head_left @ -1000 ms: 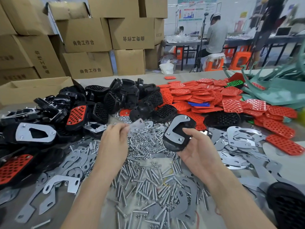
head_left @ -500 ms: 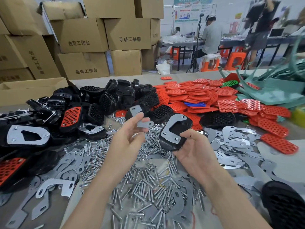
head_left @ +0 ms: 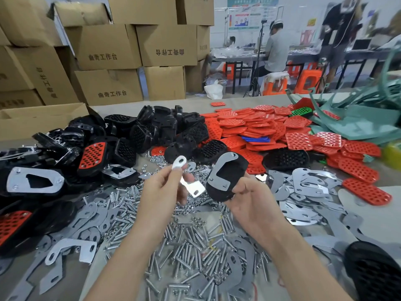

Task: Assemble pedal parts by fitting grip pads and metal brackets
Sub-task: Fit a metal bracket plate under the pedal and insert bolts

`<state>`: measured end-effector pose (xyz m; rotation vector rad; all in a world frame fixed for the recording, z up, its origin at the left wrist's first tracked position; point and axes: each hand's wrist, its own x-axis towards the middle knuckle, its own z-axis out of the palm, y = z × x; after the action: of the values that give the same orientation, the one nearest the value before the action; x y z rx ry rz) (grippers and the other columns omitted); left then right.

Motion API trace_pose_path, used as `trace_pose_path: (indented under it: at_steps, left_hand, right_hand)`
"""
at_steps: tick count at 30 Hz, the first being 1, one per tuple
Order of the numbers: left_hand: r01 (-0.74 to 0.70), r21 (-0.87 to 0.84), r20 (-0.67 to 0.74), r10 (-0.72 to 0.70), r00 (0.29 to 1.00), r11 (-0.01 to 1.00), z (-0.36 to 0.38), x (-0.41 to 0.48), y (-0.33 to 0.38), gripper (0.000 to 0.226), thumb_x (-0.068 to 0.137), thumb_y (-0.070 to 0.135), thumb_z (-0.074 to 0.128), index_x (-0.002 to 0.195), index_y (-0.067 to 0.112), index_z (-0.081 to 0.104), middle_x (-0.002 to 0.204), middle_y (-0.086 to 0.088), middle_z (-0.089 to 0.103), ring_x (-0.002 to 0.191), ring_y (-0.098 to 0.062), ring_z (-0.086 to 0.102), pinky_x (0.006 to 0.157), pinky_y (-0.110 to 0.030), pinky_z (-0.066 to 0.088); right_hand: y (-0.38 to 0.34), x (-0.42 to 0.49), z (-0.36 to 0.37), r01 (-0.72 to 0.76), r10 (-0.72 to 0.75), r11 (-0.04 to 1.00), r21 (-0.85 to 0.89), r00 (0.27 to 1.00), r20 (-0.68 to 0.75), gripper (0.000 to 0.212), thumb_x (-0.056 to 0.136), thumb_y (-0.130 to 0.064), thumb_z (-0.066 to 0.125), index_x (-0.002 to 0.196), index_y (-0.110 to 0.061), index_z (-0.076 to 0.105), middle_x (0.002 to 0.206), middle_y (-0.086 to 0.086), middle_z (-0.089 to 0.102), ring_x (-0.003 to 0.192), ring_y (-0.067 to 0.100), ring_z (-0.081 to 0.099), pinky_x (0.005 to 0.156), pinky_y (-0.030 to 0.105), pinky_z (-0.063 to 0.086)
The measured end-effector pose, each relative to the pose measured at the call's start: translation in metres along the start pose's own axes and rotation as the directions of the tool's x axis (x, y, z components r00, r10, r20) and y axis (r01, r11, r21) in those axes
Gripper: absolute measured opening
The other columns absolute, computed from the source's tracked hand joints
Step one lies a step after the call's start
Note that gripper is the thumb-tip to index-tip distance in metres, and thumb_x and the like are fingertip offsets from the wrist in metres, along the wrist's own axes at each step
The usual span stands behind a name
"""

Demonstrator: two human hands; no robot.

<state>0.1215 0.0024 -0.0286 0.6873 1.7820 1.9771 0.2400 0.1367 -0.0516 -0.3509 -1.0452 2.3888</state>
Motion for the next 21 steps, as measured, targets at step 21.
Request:
trace_pose_path:
  at_steps: [21]
  left_hand:
    - [0.407, -0.542, 0.282, -0.297, 0.912, 0.735, 0.015, -0.002, 0.001, 0.027, 0.074, 0.005, 0.068, 0.099, -0.001, 0.061, 0.103, -0.018, 0.077, 0.061, -0.009, 0.071, 0.054, -0.017, 0.058]
  right_hand:
    - [0.010, -0.008, 0.015, -0.130, 0.135, 0.991, -0.040, 0.971, 0.199, 0.058, 0.073, 0.021, 0.036, 0.118, -0.004, 0.062, 0.099, 0.011, 0.067, 0.083, 0.017, 0.068, 0.085, 0.027, 0.059]
